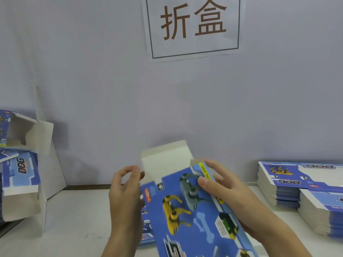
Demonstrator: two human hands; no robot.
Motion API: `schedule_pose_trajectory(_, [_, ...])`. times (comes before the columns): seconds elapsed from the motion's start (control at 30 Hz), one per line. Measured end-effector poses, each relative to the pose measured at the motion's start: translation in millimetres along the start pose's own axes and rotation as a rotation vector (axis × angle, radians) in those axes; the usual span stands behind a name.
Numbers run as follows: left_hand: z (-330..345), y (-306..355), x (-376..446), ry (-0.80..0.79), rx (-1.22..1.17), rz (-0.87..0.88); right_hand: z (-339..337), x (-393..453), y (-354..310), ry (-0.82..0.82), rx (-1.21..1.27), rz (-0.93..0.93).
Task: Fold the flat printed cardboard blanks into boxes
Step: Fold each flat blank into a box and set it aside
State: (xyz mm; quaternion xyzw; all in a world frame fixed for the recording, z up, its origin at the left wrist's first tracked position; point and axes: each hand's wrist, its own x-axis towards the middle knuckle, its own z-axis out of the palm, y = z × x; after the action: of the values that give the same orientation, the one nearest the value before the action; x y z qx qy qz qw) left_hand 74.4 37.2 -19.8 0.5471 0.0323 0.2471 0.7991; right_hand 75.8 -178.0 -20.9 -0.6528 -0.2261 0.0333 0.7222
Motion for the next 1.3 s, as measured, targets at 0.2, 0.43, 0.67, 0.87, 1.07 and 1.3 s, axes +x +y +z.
schedule_pose_trajectory(0.2, [12.4, 3.3, -12.1, -0.487, 0.033, 0.033, 11.2, 3.3, 2.8, 0.191, -0.121, -0.271])
schedule_pose_trajectory(0.43, [23.1, -3.5, -19.8, -0.303, 0.173, 0.298, 15.8, 4.5, 6.3, 0.199, -0.245, -0.233])
schedule_pose_trajectory(0.67, [30.7, -24.2, -30.1, -0.188, 0.291, 0.31, 43.7, 16.4, 23.3, 0.575, -0.082, -0.136])
schedule_pose_trajectory(0.87, [14.8, -20.9, -8.7, -0.159, 0.155, 0.1, 50.1, 19.6, 25.7, 0.499, -0.095, -0.082])
schedule_pose_trajectory(1.07, [8.5, -22.5, -5.0, -0.217, 0.069, 0.093, 45.2, 19.8, 26.5, 0.414, -0.111, -0.07])
schedule_pose_trajectory(1.3, [3.8, -32.8, -11.0, -0.173, -0.076, 0.181, 45.4, 13.8, 31.0, 0.482, 0.248, -0.139])
